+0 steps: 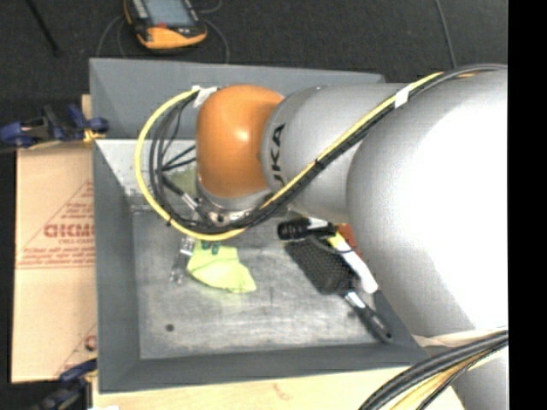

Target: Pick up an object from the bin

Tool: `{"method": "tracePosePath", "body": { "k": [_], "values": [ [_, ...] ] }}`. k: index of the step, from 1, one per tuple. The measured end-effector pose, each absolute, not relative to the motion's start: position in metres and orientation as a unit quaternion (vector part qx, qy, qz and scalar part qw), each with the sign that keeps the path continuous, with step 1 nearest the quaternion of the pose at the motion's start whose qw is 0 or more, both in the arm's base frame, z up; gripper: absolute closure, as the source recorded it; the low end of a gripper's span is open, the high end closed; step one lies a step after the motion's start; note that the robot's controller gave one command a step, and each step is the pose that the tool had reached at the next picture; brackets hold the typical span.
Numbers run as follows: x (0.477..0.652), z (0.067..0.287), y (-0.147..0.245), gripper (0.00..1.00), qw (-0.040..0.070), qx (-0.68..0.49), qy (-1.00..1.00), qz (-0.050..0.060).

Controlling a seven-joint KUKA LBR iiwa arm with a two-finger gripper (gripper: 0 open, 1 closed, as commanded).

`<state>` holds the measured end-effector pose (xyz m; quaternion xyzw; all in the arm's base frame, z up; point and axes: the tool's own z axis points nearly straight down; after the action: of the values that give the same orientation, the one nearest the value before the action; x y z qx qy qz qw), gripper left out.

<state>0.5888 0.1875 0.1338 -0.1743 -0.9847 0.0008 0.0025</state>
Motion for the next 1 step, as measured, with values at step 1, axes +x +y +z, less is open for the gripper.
{"method": "tracePosePath", "body": {
  "k": [1],
  "values": [
    [0.6011,0.112,0.1698,0.0,-0.003,-0.199,-0.98,-0.002]
  ]
}}
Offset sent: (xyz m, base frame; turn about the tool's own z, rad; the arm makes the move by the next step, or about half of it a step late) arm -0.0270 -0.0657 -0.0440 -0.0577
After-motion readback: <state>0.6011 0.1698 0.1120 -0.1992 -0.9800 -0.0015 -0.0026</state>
